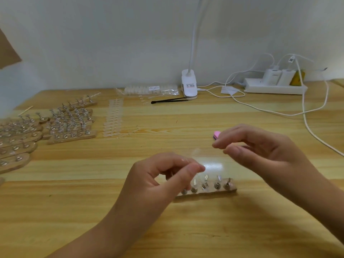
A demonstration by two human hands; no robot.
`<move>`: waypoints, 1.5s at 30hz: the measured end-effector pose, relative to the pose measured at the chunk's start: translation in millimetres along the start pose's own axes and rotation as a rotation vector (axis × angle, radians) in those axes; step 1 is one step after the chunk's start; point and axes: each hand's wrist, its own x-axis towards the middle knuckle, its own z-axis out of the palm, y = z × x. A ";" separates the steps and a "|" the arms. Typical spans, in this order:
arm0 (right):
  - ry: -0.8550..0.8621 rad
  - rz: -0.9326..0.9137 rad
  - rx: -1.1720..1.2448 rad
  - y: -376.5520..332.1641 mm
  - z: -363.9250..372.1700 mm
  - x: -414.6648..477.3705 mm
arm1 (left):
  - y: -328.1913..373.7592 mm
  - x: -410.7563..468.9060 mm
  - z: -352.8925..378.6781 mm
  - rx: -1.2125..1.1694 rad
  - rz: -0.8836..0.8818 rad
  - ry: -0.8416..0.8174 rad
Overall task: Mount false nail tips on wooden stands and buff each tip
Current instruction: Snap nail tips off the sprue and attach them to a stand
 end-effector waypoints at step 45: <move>-0.040 0.373 1.182 17.7 12.6 13.7 | -47.2 50.1 -88.9 1.020 -0.130 0.152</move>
